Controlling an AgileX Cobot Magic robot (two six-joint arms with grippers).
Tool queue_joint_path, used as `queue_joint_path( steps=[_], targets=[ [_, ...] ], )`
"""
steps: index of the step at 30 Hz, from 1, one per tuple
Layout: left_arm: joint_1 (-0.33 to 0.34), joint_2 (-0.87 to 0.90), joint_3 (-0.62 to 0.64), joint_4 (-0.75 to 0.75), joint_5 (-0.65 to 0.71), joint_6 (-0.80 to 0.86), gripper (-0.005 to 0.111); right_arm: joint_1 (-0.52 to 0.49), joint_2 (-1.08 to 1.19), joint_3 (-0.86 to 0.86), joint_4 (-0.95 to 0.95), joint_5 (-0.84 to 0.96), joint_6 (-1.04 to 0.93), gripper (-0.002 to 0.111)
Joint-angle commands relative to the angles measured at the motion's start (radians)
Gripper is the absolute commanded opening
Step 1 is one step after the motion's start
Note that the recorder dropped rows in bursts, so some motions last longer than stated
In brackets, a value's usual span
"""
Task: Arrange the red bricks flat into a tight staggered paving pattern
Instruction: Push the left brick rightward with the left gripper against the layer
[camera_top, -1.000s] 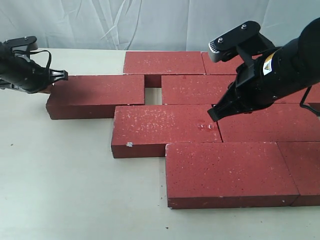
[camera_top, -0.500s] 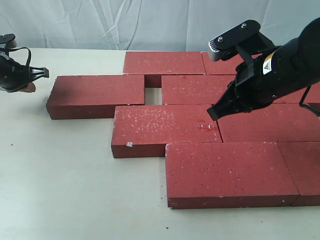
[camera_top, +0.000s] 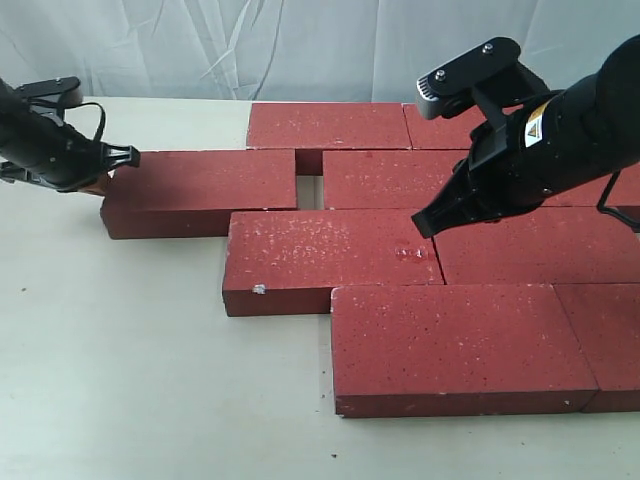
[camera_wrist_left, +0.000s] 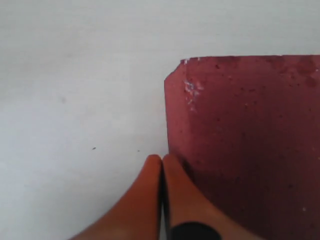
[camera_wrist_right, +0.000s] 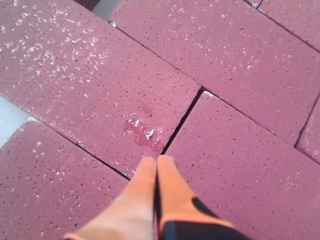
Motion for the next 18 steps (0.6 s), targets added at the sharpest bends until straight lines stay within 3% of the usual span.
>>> queue_joint_path(
  steps=[1,10,18],
  targets=[
    [-0.043,-0.009,-0.004,-0.016,-0.02,0.001,0.0,-0.006,-0.009,0.004,0.003,-0.007,-0.001,-0.001],
    [-0.111,0.014,-0.012,-0.042,-0.055,0.001,0.0,-0.006,-0.009,0.004,0.003,-0.008,-0.001,-0.001],
    [-0.101,0.021,-0.012,0.004,-0.056,-0.001,0.0,-0.006,-0.009,0.004,0.003,-0.01,-0.001,-0.001]
  ],
)
